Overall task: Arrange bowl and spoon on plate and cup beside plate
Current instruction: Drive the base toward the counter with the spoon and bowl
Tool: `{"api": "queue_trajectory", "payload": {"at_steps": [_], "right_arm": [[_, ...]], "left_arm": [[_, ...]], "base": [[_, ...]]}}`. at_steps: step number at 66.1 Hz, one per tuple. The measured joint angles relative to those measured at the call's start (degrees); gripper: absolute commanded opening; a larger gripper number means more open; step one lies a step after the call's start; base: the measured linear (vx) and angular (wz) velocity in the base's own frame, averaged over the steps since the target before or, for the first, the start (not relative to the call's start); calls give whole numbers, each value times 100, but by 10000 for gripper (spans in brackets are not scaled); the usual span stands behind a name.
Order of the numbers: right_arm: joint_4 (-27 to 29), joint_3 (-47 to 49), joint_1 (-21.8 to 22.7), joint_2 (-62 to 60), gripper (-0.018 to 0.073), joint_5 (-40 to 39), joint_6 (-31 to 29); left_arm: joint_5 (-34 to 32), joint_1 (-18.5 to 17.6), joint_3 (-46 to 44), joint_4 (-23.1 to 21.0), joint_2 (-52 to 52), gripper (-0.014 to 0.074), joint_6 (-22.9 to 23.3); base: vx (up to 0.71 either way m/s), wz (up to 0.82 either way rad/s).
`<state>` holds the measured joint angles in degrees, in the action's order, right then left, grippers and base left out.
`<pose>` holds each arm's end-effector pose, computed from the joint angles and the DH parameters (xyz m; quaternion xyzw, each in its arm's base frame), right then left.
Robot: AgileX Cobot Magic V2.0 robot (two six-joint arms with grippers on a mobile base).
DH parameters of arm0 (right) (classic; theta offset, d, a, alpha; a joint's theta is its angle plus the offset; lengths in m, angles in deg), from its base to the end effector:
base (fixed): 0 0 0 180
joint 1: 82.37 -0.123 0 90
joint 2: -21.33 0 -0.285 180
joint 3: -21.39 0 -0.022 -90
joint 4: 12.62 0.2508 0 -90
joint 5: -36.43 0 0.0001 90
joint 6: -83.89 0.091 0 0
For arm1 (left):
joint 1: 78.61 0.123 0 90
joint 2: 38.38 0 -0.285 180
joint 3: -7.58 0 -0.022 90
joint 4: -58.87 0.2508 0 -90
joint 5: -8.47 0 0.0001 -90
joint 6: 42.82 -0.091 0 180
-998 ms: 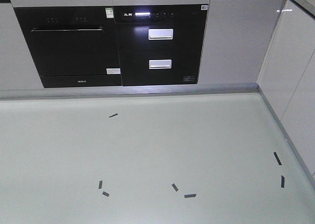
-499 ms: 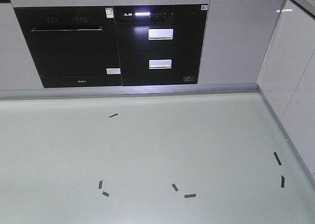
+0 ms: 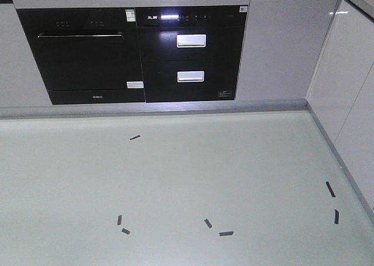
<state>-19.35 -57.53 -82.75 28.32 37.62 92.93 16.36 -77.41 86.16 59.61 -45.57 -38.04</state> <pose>0.0566 0.0001 0.2020 0.0125 0.6888 0.0162 0.7246 0.0565 0.0013 0.1932 -0.0340 0.7285 -0.0163 0.6840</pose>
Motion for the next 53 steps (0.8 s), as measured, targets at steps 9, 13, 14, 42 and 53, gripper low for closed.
{"api": "queue_trajectory", "payload": {"at_steps": [9,13,14,42,53], "right_arm": [[0,0,0,0,-6,0,0],[0,0,0,0,-6,0,0],[0,0,0,0,-6,0,0],[0,0,0,0,-6,0,0],[0,0,0,0,-6,0,0]], "left_arm": [[0,0,0,0,0,-6,0],[0,0,0,0,0,-6,0],[0,0,0,0,0,-6,0],[0,0,0,0,0,-6,0],[0,0,0,0,0,-6,0]], "base": [[4,1],[6,2],[7,2],[11,2],[15,4]]}}
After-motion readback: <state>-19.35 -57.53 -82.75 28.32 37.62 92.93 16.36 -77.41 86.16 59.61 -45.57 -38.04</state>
